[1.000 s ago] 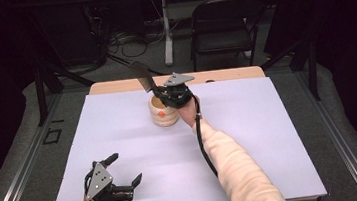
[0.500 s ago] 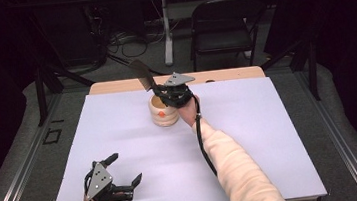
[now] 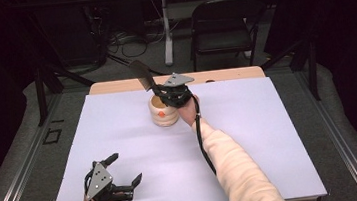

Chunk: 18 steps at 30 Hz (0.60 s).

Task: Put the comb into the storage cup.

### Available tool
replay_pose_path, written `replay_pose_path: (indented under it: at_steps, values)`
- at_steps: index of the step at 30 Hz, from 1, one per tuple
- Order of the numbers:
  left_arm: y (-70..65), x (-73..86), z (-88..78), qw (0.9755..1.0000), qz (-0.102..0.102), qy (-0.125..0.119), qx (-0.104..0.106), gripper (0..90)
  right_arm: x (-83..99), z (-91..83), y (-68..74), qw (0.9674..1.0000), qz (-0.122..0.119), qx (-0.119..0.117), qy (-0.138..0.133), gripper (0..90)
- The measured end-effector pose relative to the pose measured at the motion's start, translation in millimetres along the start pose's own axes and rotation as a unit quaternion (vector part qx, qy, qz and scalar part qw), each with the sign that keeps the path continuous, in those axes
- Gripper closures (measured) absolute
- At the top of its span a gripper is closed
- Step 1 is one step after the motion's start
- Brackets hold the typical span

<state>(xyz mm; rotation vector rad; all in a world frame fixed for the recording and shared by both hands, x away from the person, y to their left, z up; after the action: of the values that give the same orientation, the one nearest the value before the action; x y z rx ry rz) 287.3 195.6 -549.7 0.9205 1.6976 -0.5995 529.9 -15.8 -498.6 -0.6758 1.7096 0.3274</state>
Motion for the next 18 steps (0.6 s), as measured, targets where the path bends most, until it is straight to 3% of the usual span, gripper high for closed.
replay_pose_path:
  at_steps: [18]
  values:
    - [0.1, -0.1, -0.3, 1.0, 0.0, 0.0, 0.0, 0.1, 14.5, 6.4, 0.6, 0.9995, 0.001, -0.005, 0.03, 72.3]
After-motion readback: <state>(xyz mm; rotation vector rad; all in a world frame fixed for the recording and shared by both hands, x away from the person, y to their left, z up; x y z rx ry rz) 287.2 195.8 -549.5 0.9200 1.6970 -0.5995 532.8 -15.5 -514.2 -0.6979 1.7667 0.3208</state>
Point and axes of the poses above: each handheld gripper's, and its own axes: z roughly forward along the jaws, x roughly out of its underside, y roughly to its left, the point moved 4 cm from there along z, roughly forward along the jaws, and after that the axes turned 11 degrees about x, right-handed, at the moved point
